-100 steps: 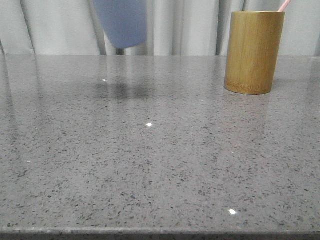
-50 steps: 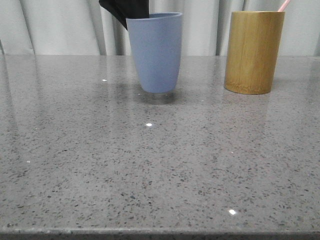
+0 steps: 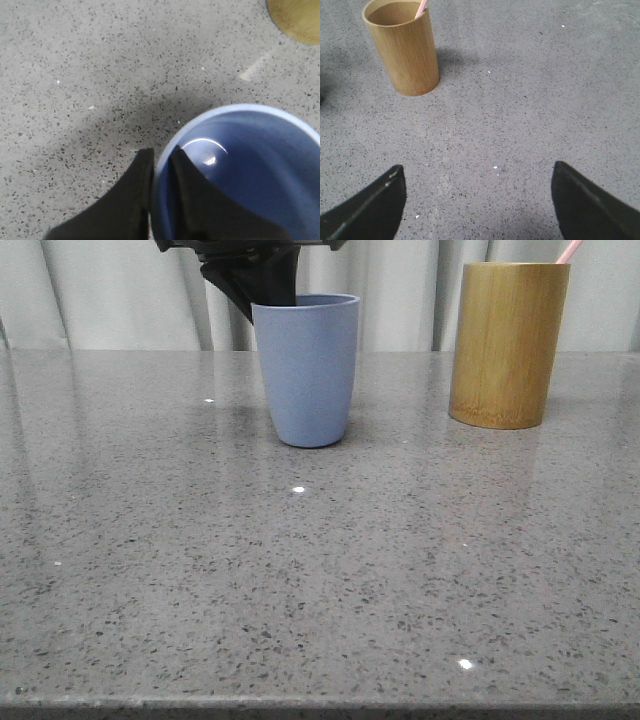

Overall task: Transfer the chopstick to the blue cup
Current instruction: 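Set the blue cup down on the table, open the left gripper, withdraw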

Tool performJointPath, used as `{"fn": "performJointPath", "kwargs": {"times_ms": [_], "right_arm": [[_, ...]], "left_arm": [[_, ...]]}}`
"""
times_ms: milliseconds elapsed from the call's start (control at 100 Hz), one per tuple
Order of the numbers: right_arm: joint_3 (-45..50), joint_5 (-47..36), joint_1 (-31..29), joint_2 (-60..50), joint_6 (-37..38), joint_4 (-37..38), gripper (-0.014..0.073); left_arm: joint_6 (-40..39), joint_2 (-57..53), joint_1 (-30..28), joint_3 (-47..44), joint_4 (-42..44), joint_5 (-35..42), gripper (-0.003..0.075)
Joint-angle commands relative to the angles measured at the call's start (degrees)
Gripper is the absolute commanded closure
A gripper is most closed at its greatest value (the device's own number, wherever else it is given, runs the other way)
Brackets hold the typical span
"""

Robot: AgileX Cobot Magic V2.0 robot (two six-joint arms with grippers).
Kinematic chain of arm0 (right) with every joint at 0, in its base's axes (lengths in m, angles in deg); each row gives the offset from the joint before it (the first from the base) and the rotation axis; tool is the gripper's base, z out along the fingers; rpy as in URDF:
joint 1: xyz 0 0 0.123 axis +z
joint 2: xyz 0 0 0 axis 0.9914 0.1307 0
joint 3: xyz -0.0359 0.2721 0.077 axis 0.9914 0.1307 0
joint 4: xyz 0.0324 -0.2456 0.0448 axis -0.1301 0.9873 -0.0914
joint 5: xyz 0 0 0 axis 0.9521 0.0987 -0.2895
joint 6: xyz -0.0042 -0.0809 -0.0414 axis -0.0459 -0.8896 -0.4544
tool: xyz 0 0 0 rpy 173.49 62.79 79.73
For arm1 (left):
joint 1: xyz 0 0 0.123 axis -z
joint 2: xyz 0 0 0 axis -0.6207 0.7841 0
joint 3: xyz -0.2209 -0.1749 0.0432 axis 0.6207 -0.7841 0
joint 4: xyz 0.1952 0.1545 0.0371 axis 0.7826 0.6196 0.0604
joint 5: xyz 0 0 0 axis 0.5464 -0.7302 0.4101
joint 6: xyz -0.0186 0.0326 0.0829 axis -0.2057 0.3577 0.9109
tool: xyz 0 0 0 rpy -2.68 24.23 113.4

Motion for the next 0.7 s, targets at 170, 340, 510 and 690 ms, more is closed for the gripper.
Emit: {"fn": "performJointPath", "kwargs": {"times_ms": [170,340,510,690], "right_arm": [[-1.7,-3.28,-0.12,0.71,0.01,0.45,0.0],[-1.7,-3.52,-0.12,0.71,0.01,0.45,0.0],[-1.7,-3.52,-0.12,0.71,0.01,0.45,0.0],[-1.7,-3.68,-0.12,0.71,0.01,0.45,0.0]], "left_arm": [[-0.31,-2.61,0.36,1.81,-0.24,0.56,0.0736],[-0.31,-2.61,0.36,2.89,-0.24,0.46,0.0619],[-0.31,-2.61,0.36,5.21,-0.24,0.1,0.0394],[-0.31,-2.71,0.36,7.69,-0.13,-3.32,0.0327]]}}
